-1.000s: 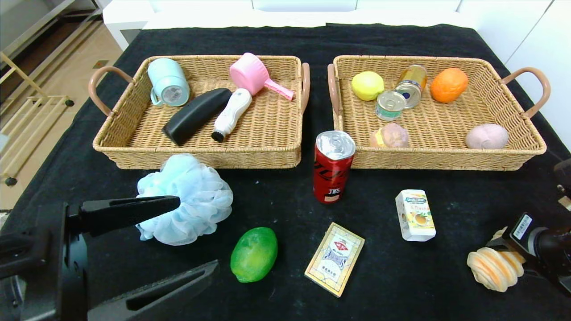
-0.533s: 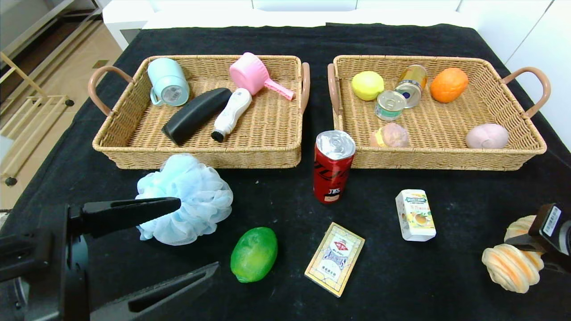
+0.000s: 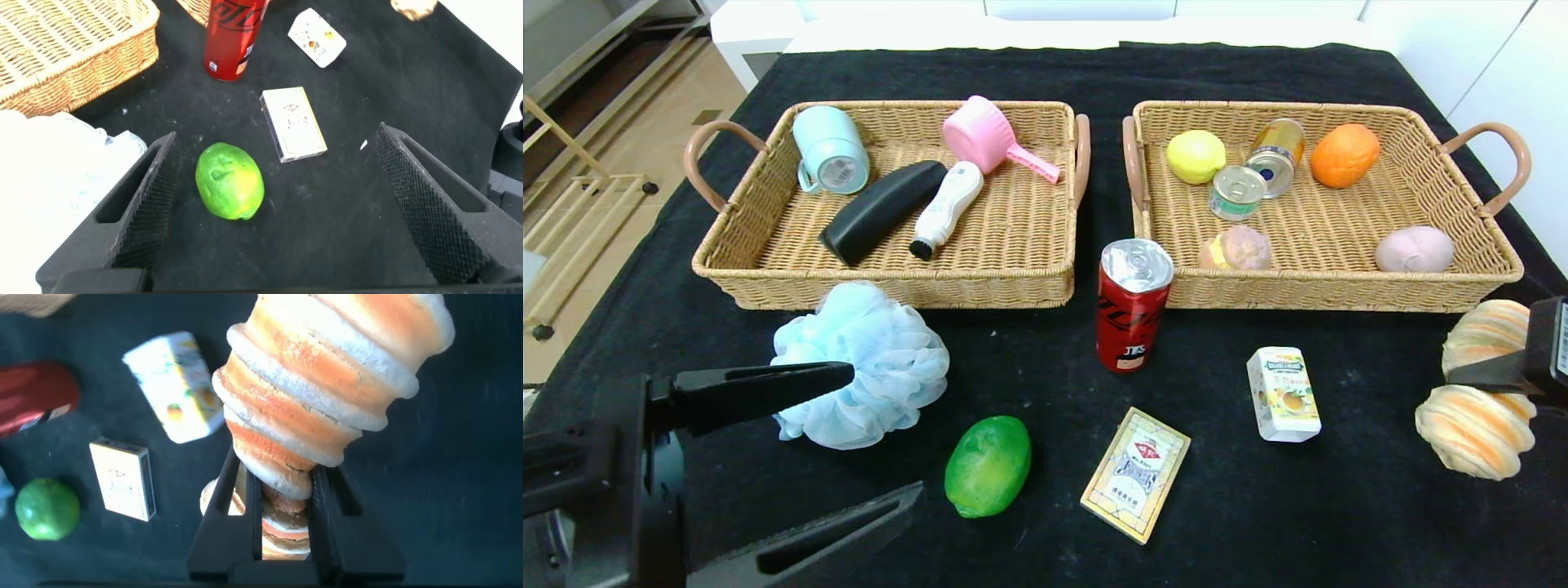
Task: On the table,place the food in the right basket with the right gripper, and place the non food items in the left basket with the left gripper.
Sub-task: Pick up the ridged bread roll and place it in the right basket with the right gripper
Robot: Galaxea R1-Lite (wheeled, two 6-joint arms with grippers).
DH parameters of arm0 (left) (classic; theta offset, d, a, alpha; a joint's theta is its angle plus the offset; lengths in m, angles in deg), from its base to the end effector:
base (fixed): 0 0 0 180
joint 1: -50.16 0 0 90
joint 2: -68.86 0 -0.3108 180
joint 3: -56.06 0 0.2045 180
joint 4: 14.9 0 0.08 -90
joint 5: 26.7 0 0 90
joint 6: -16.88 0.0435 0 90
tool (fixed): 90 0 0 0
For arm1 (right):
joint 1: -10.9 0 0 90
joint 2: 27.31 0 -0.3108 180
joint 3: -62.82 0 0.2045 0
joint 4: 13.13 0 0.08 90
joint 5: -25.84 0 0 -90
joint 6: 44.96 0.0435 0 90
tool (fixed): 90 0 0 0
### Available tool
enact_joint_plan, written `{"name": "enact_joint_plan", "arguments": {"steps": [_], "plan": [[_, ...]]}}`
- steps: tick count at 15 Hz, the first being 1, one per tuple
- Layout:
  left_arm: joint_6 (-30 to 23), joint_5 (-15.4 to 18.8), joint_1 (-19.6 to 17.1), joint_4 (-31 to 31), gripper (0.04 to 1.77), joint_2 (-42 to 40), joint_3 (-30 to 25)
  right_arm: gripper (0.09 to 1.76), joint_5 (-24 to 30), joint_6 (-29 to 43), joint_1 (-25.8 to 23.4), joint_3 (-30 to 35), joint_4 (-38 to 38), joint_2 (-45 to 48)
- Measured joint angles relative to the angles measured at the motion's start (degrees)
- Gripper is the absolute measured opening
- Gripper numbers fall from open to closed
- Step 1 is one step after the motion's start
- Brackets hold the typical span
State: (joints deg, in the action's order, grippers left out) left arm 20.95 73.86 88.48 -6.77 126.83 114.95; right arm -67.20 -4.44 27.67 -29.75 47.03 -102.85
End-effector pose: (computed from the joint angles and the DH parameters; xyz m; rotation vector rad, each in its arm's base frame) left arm 0.1217 -0.1063 0.2514 0.0977 0.0956 -0.8562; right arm 0.1998 0.0578 0.2765 0.5412 0.7859 -0.0438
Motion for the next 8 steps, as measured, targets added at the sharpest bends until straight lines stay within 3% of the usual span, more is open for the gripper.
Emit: {"name": "enact_joint_plan", "arguments": {"steps": [8], "plan": [[0.26, 0.00, 0.00, -0.05, 1.72, -0.06, -0.07, 0.40, -2.49, -9.46, 0.15, -15.99, -0.88, -9.95]]}}
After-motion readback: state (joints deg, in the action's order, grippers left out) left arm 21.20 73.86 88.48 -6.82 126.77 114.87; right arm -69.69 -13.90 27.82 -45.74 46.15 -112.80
